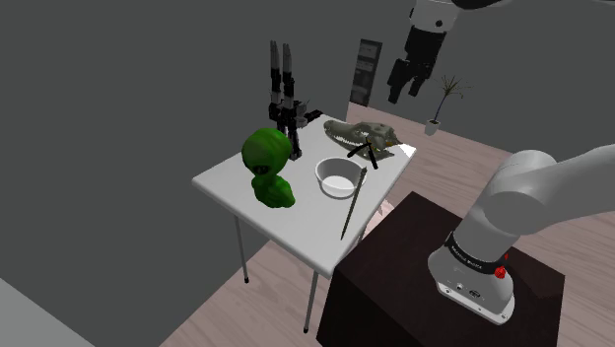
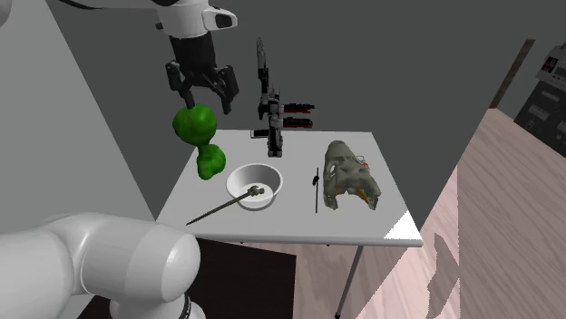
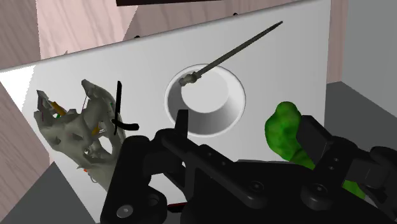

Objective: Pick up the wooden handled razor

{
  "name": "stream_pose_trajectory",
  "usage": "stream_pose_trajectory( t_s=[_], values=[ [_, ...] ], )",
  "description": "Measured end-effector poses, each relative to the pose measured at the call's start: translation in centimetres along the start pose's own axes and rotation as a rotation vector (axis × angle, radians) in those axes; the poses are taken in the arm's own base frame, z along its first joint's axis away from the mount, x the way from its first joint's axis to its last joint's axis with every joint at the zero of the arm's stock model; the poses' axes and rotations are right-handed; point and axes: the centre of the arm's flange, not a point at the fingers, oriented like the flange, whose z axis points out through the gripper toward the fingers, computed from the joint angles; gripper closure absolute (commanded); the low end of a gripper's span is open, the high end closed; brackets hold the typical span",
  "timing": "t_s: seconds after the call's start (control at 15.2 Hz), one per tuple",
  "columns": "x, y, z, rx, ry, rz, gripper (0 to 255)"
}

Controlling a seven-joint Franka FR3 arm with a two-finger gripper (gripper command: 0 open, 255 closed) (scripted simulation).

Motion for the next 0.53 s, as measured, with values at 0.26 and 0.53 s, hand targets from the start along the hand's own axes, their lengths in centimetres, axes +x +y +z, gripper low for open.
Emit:
stream_pose_trajectory(
  t_s=[0.26,0.53],
  values=[
    [1.6,0.0,2.0,-0.027,0.006,0.061,0],
    [4.9,0.3,5.9,-0.076,0.02,0.176,0]
  ],
)
